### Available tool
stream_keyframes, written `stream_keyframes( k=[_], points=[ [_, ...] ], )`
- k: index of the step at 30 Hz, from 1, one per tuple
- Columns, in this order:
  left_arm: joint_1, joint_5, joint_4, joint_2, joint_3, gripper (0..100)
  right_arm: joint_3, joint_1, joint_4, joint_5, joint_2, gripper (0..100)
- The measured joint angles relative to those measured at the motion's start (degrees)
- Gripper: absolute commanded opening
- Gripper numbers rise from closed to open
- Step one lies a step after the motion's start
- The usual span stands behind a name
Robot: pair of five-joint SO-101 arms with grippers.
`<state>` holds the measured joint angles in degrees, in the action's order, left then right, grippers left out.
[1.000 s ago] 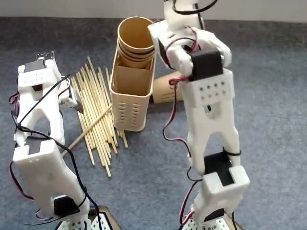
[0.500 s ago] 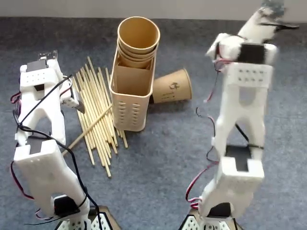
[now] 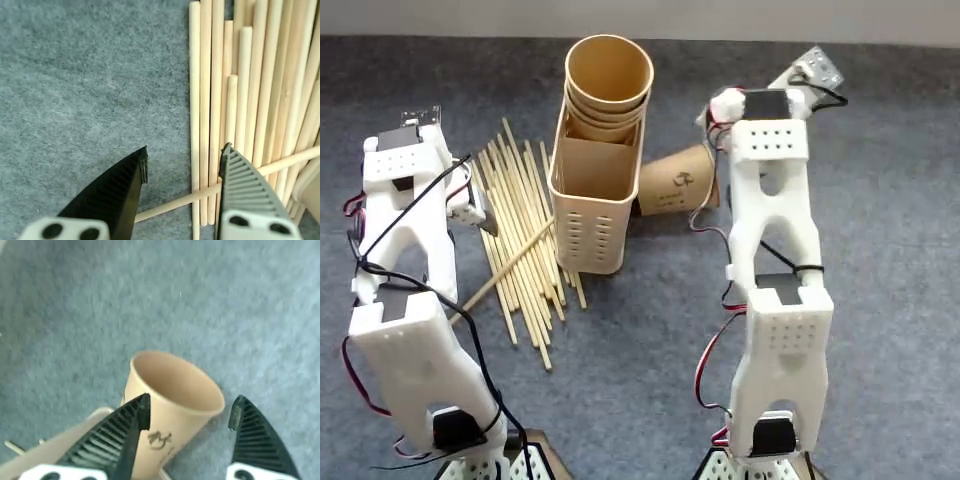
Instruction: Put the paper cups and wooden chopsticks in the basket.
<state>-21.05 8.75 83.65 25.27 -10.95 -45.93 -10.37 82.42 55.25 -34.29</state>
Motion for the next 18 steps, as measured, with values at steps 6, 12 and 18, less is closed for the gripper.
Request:
stream_keyframes(
  k=[6,12,18],
  points=[
    [0.0,0.0,0.0,0.0,0.0,24,0.0,-2.5,1.4,0.5,0.0,25.9],
    [0.2,0.0,0.0,0.0,0.0,24,-0.1,-2.5,0.2,0.5,-5.5,25.9],
    [0.2,0.0,0.0,0.0,0.4,24,-4.2,-1.9,-1.1,-13.1,-8.9,25.9]
  ],
)
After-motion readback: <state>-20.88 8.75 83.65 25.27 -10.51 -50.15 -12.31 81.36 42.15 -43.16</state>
